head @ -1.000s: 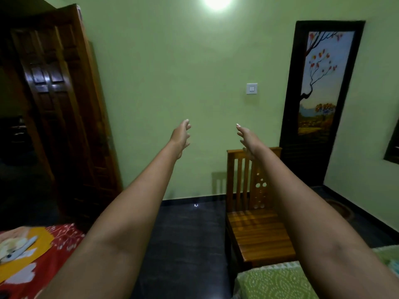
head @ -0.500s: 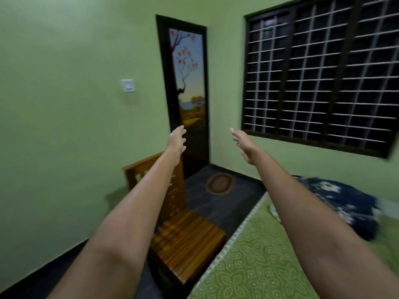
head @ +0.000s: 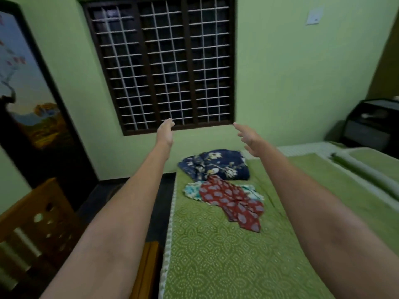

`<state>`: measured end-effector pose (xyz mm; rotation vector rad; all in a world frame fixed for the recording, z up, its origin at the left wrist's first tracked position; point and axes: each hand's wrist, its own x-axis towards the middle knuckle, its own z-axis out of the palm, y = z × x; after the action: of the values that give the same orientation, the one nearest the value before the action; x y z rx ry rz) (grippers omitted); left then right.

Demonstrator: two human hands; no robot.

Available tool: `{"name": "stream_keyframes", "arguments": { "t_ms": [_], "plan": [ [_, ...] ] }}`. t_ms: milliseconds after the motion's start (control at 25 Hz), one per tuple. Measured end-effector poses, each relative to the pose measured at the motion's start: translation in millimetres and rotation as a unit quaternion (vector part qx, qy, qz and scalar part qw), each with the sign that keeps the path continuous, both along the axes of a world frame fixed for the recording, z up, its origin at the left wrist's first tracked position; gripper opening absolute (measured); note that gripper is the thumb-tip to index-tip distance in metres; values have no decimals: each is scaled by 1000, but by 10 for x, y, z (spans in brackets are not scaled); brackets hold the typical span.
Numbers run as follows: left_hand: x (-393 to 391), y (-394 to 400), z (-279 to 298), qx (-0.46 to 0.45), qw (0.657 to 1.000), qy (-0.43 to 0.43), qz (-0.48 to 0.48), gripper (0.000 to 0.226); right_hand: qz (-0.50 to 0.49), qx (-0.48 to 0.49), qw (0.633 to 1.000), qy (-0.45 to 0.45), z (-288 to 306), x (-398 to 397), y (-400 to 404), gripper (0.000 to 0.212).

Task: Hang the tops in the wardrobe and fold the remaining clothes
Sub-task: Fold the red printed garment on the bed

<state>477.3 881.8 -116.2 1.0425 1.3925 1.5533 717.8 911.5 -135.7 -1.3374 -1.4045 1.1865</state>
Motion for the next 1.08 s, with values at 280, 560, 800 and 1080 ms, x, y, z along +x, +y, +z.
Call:
{"name": "stream_keyframes", "arguments": {
  "t_ms": [280, 560, 800, 1080],
  "plan": [
    [439, 824, -513, -11, 999, 25, -41, 40, -63, -49, 996, -34, -398, 523, 414, 63],
    [800, 1985, -1786, -141, 990, 12, -18, 41, -29, -156, 982, -104, -1663, 883, 1636, 56],
    [1197, 2595, -3529, -283, 957, 63, -24, 36, 35, -255, 944, -206, -3298, 1109, 2641, 47],
    [1504, 2962, -5915, -425, 895, 130, -46, 25, 135, -201, 899, -366, -5421, 898, 3175, 30]
  ]
}}
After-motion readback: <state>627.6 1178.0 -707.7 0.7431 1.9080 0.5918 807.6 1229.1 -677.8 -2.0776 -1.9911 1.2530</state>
